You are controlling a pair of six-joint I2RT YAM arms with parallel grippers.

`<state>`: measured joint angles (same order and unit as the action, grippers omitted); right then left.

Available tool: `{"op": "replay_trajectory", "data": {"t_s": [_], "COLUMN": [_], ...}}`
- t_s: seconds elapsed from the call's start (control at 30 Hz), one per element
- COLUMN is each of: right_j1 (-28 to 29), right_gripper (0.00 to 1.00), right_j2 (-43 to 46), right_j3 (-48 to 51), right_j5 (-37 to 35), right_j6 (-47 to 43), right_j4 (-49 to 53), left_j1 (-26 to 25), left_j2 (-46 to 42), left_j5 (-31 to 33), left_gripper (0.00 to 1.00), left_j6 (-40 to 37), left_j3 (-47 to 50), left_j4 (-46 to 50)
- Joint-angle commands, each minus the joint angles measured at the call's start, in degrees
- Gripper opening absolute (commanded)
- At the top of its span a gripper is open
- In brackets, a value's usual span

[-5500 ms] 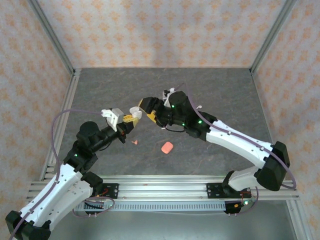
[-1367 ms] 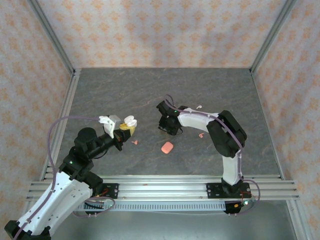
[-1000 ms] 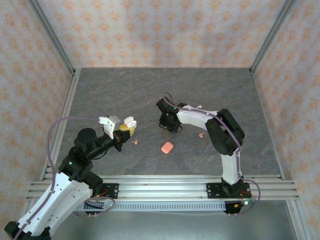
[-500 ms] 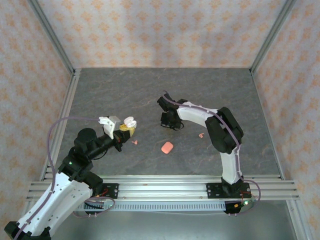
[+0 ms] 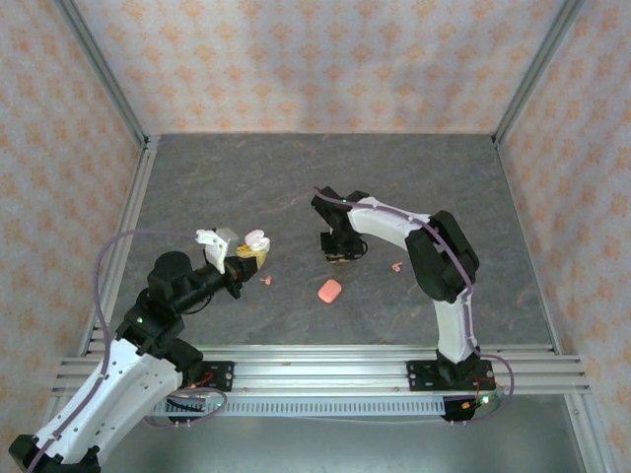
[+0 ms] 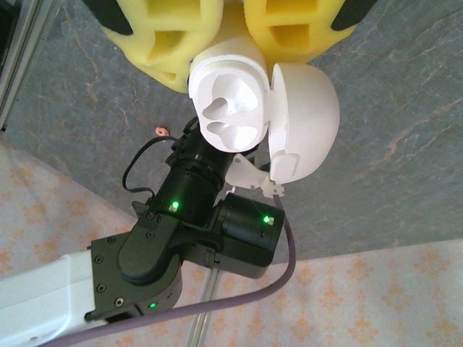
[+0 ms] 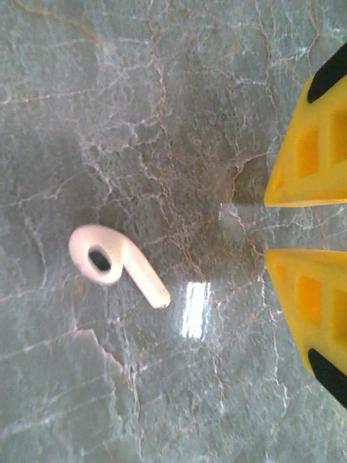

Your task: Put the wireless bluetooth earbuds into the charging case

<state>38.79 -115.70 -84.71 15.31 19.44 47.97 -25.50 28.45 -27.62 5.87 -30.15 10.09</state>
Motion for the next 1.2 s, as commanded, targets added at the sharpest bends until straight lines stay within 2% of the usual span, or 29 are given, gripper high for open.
{"op": "replay_trajectory", "data": {"t_s": [0.0,0.2,0.33,1.03,1.17], "right_j1": [-0.28,-3.19,-4.09,-4.19,-4.02], "right_gripper": [0.24,0.37,0.39,0.38,0.33], "right_j2": [3.61,5.2,4.63,-4.54,-5.46], "right_j3": [-2.37,0.1,0.83,-3.64,-4.03], "right_j5": [-0.67,1.1,0.61,0.36,1.01], "right_j6": [1.76,14.98,19.67,22.07,21.83], "right_j4": [2.48,-4.81,-9.42,-10.31,-9.89], "left_j1": [-0.02,-0.04,-0.07,-0.07,-0.08], "left_j2": [0.07,0.12,0.05,0.74,0.73], "left_j5": [-0.42,-0.59,-0.78,-0.76,-0.69], "left_gripper": [0.0,0.0,0.0,0.0,0.0], "left_j6": [-1.35,-0.95,-1.06,-2.0,-2.08], "left_j3": [-0.61,-0.42,-0.52,-0.7,-0.72], "left_j4": [-0.04,-0.58,-0.29,-0.34,-0.2]}}
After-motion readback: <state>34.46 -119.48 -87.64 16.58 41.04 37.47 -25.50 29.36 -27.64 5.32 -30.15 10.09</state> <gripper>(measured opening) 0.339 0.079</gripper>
